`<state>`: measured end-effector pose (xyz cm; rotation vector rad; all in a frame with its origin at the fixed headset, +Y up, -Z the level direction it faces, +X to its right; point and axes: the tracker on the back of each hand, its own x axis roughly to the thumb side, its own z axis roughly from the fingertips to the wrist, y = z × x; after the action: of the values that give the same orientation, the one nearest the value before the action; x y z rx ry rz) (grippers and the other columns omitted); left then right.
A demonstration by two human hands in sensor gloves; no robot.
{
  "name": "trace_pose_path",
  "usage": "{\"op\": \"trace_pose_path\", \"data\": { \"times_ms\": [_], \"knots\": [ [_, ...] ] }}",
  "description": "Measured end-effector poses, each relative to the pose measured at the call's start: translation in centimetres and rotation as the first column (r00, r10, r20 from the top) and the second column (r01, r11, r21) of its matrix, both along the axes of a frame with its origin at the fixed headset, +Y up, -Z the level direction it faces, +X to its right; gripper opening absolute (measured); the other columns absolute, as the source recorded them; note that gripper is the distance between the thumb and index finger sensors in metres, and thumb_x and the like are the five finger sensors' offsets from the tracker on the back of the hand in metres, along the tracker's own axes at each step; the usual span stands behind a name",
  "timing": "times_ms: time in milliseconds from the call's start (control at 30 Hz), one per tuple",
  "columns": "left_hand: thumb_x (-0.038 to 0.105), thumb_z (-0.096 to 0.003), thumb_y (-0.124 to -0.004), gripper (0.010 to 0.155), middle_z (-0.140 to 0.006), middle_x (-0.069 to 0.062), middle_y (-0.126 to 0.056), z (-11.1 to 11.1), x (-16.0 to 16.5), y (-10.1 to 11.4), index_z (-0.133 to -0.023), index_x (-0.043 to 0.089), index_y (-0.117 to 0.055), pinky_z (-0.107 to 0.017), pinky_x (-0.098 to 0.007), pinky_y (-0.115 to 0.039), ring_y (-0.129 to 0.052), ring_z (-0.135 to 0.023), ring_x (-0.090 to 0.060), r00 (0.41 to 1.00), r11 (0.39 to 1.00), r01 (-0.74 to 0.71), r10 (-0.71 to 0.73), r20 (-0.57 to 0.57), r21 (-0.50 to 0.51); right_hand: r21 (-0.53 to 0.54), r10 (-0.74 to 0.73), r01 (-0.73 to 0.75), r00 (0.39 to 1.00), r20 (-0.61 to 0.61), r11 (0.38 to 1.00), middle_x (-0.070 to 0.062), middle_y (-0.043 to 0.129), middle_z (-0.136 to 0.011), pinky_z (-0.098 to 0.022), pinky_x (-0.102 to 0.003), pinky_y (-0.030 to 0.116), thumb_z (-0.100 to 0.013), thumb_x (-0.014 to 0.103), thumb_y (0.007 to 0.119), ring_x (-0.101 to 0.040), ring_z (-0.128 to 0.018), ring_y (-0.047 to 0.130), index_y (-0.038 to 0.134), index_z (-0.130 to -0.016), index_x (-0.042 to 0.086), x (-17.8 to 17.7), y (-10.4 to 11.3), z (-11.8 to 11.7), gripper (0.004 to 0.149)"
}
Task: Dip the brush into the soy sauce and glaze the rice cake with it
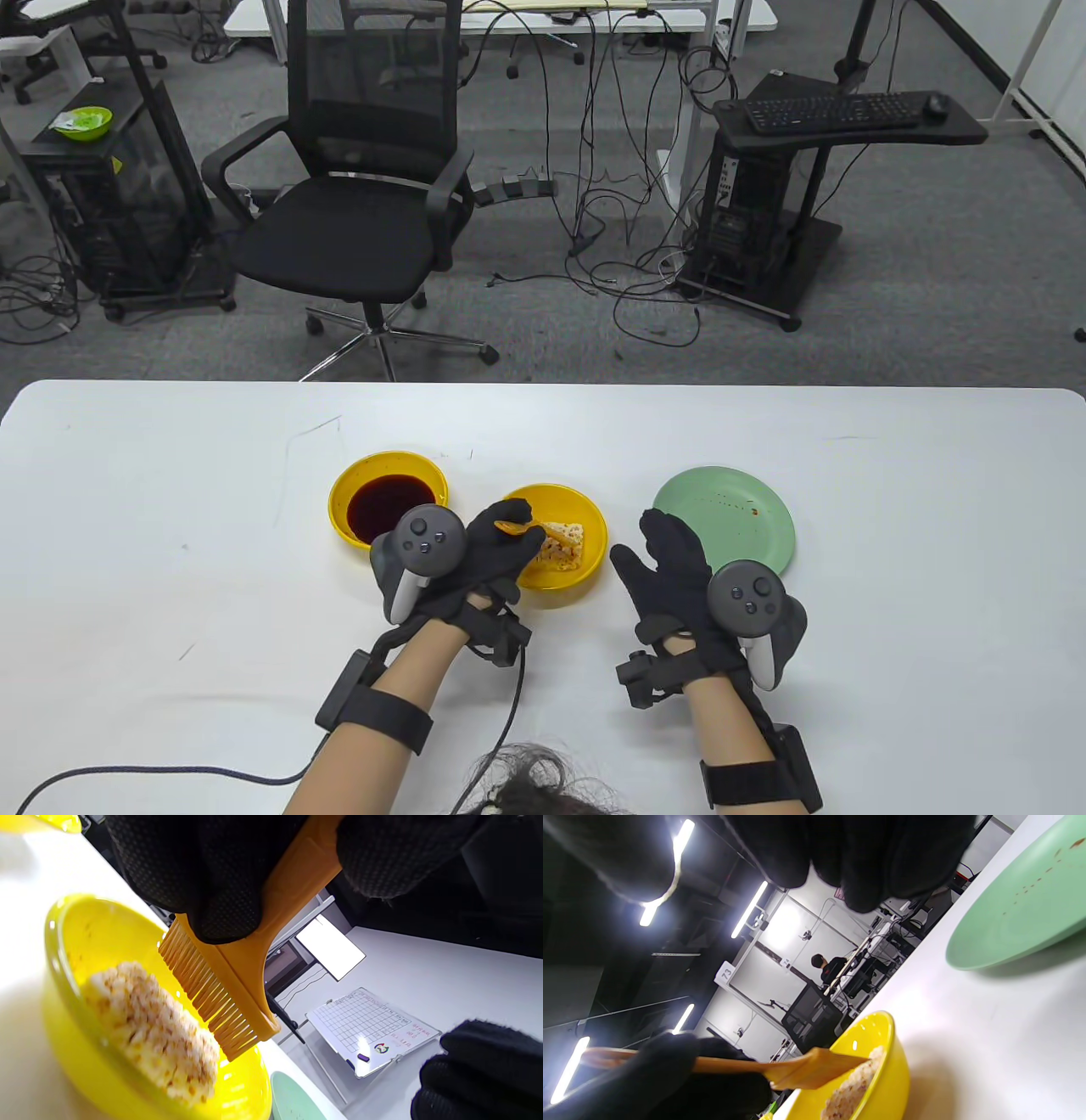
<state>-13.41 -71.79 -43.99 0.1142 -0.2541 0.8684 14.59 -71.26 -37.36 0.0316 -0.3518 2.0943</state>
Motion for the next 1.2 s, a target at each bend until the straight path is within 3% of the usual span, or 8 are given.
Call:
{"op": "trace_pose_path", "data": {
  "times_ms": [200, 300, 433, 533, 667, 767, 900, 1200],
  "knots": [
    [0.056, -0.0439, -0.081, 0.053, -0.087, -0.013, -0.094, 0.7, -1.5, 1.7, -0.084, 0.021, -0.082, -0.053, -0.039, -0.091, -0.113, -0.065, -0.023, 0.986, 0.984, 0.165, -0.167, 0.02, 0.067, -0.02, -0.017, 0.017, 1.0, 0.001, 1.0, -0.024, 0.061, -0.109, -0.061, -0.057, 0.072, -0.049, 0.059, 0.079, -0.047, -0.089, 0.076, 0.063, -0.103, 0.011, 0.3, -0.4, -0.2, 0.075],
    [0.053, -0.0442, -0.082, 0.055, -0.091, -0.014, -0.091, 0.2, -1.5, 2.2, -0.088, 0.021, -0.079, -0.056, -0.038, -0.09, -0.111, -0.07, -0.024, 0.994, 0.993, 0.101, -0.102, 0.03, 0.053, -0.019, -0.013, 0.013, 1.0, -0.001, 1.0, -0.024, 0.06, -0.109, -0.061, -0.057, 0.072, -0.049, 0.059, 0.079, -0.047, -0.089, 0.076, 0.064, -0.103, 0.011, 0.2, -0.4, -0.2, 0.074],
    [0.05, -0.0442, -0.083, 0.058, -0.096, -0.016, -0.084, -0.9, -0.1, 0.9, -0.093, 0.019, -0.073, -0.06, -0.039, -0.088, -0.106, -0.078, -0.026, 1.0, 1.0, -0.019, 0.019, 0.01, -0.011, -0.016, -0.012, 0.012, 1.0, -0.003, 1.0, -0.024, 0.061, -0.109, -0.061, -0.057, 0.072, -0.049, 0.059, 0.079, -0.047, -0.089, 0.076, 0.064, -0.103, 0.011, 0.2, -0.4, -0.2, 0.074],
    [0.05, -0.044, -0.083, 0.058, -0.094, -0.017, -0.086, -0.9, -0.1, 0.4, -0.092, 0.018, -0.075, -0.058, -0.039, -0.088, -0.108, -0.076, -0.027, 0.999, 0.999, 0.036, -0.036, 0.001, -0.034, -0.013, -0.01, 0.01, 1.0, -0.001, 1.0, -0.024, 0.061, -0.109, -0.061, -0.057, 0.072, -0.049, 0.059, 0.079, -0.047, -0.089, 0.076, 0.064, -0.103, 0.011, 0.3, -0.4, -0.2, 0.074],
    [0.057, -0.044, -0.081, 0.053, -0.086, -0.012, -0.095, 0.1, -1.4, 1.6, -0.083, 0.021, -0.083, -0.052, -0.04, -0.091, -0.113, -0.064, -0.024, 0.991, 0.99, 0.134, -0.134, 0.003, 0.032, -0.013, -0.011, 0.011, 1.0, -0.005, 1.0, -0.024, 0.06, -0.109, -0.061, -0.057, 0.072, -0.049, 0.059, 0.079, -0.047, -0.089, 0.076, 0.063, -0.103, 0.011, 0.2, -0.4, -0.2, 0.074],
    [0.055, -0.0443, -0.082, 0.054, -0.09, -0.013, -0.092, 0.1, -1.6, 1.8, -0.086, 0.021, -0.08, -0.055, -0.04, -0.089, -0.111, -0.069, -0.025, 0.998, 0.997, 0.069, -0.07, 0.008, 0.044, -0.013, -0.015, 0.015, 1.0, -0.01, 1.0, -0.024, 0.061, -0.109, -0.061, -0.057, 0.072, -0.049, 0.059, 0.079, -0.047, -0.089, 0.076, 0.063, -0.103, 0.011, 0.1, -0.4, -0.3, 0.074],
    [0.051, -0.0445, -0.082, 0.058, -0.096, -0.015, -0.085, -0.6, -0.7, 0.8, -0.092, 0.019, -0.074, -0.059, -0.041, -0.086, -0.106, -0.077, -0.028, 0.999, 1.0, -0.021, 0.021, -0.029, -0.012, -0.007, -0.014, 0.014, 1.0, -0.016, 1.0, -0.024, 0.061, -0.109, -0.061, -0.057, 0.072, -0.049, 0.059, 0.08, -0.047, -0.089, 0.076, 0.064, -0.103, 0.011, -0.1, -0.3, -0.1, 0.074],
    [0.055, -0.0441, -0.082, 0.053, -0.09, -0.013, -0.092, -0.2, -1.8, 1.1, -0.085, 0.022, -0.081, -0.054, -0.041, -0.089, -0.11, -0.068, -0.027, 0.996, 0.996, 0.086, -0.086, -0.01, -0.004, -0.006, -0.003, 0.003, 1.0, -0.018, 1.0, -0.024, 0.06, -0.109, -0.061, -0.057, 0.072, -0.049, 0.059, 0.079, -0.047, -0.089, 0.076, 0.063, -0.103, 0.011, -0.3, -0.2, -0.1, 0.074]
  ]
}}
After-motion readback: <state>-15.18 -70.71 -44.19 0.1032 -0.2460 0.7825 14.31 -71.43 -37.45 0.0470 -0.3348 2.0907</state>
